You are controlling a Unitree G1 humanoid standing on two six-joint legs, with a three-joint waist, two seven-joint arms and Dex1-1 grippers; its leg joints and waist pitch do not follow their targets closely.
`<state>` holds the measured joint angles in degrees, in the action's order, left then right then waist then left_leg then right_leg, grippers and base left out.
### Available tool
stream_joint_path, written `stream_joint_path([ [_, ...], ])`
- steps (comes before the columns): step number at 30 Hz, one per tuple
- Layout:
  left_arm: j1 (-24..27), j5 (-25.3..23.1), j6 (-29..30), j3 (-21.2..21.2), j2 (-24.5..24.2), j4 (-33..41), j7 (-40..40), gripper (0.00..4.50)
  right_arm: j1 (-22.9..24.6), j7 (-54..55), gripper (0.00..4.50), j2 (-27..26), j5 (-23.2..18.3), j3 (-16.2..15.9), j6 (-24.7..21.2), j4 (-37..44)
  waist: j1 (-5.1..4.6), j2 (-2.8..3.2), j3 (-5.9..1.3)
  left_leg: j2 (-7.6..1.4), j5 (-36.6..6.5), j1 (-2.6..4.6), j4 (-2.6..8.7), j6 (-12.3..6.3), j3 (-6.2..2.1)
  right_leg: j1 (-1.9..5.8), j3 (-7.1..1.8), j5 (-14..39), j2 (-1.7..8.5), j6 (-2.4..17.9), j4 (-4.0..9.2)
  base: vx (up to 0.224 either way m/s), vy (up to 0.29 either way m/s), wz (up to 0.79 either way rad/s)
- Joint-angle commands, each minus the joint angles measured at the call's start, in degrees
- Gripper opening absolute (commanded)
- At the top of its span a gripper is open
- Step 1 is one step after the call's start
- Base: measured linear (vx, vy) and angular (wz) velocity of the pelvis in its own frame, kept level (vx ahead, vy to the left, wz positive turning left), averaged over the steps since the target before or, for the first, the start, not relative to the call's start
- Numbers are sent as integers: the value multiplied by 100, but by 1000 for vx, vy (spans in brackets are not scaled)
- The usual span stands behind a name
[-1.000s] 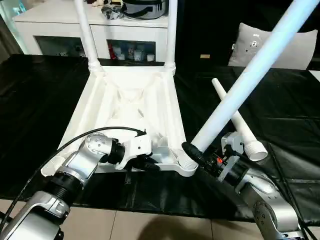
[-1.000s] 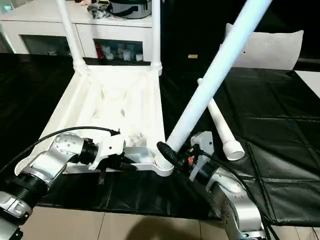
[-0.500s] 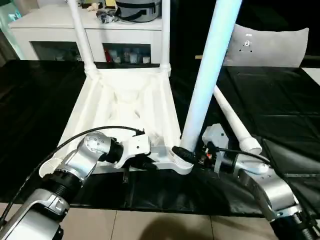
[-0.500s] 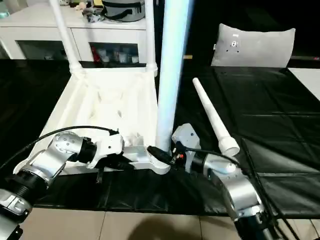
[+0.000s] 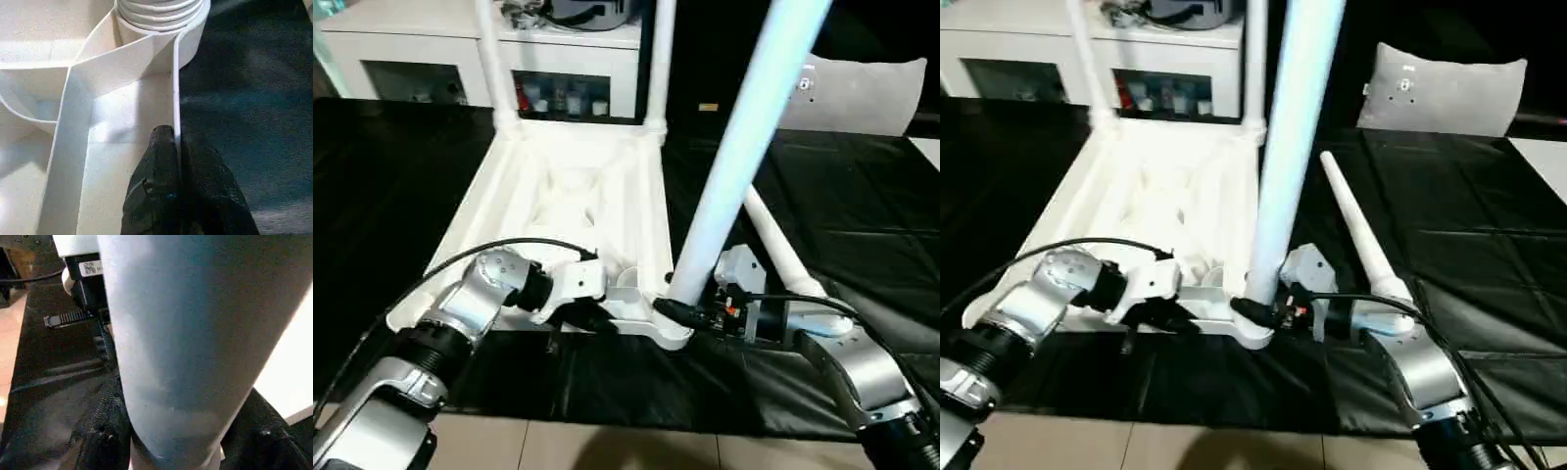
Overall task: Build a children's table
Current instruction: Insert table leg to table base
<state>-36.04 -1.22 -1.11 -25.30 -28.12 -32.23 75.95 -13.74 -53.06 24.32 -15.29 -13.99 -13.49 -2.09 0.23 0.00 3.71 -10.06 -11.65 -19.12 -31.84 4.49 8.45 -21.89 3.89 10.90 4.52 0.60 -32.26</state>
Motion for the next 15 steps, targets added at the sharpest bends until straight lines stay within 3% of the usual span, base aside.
stream_joint_path([
  [1, -100, -14, 257, 321, -161, 264, -263, 0, 357, 46, 190, 31, 435, -557, -625, -841, -4, 86, -91, -305, -2319, -88, 511, -112, -93, 118, -291, 2539, 388, 888, 451, 0, 0, 0],
  [3, 17, 13, 455, 403, -203, 446, -340, 0, 338, 130, 190, -19, 461, -534, -597, -882, -12, 89, -83, -310, -2347, -73, 511, -79, -82, 106, -299, 2387, 370, 964, 444, 0, 0, 0],
  [4, 52, 21, 520, 428, -214, 504, -368, 0, 331, 161, 190, -36, 469, -526, -591, -895, -10, 100, -115, -320, -2286, -73, 508, -48, -79, 134, -303, 2217, 377, 1038, 414, 0, 0, 0],
  [7, 418, 87, 1199, 637, -299, 1168, -677, 0, 257, 541, 190, -194, 597, -442, -545, -1028, -50, 113, -112, -323, -2258, -85, 517, -7, -73, 141, -300, 2124, 376, 1147, 389, 0, 0, 0],
  [9, 601, 121, 1538, 735, -288, 1504, -874, 0, 249, 644, 190, -264, 598, -393, -514, -1051, -86, 110, -116, -310, -2354, -71, 508, 14, -69, 136, -292, 2347, 368, 1091, 414, 0, 0, 0],
  [11, 1121, 210, 2513, 970, -99, 2515, -1466, 0, 142, 1240, 190, -535, 685, -155, -525, -1229, -163, 77, -133, -318, -2307, -121, 514, 35, -91, 166, -284, 2497, 376, 1040, 400, 0, 0, 0],
  [12, 1211, 226, 2694, 1009, -48, 2699, -1571, 0, 114, 1352, 190, -587, 689, -101, -544, -1273, -210, 107, -124, -323, -2314, -120, 520, 67, -91, 146, -277, 2506, 371, 1051, 403, 0, 0, 0],
  [14, 1443, 140, 3156, 1033, 124, 3252, -1828, 0, -18, 1698, 190, -749, 700, 69, -544, -1464, -274, 63, -138, -296, -2367, -98, 489, 33, -74, 118, -274, 2639, 344, 1013, 441, 0, 0, 0],
  [15, 1493, 105, 3250, 1020, 174, 3380, -1885, 0, -59, 1788, 190, -787, 706, 111, -530, -1520, -287, 76, -144, -293, -2355, -96, 483, 26, -75, 116, -276, 2649, 350, 1015, 434, 0, 0, 0],
])
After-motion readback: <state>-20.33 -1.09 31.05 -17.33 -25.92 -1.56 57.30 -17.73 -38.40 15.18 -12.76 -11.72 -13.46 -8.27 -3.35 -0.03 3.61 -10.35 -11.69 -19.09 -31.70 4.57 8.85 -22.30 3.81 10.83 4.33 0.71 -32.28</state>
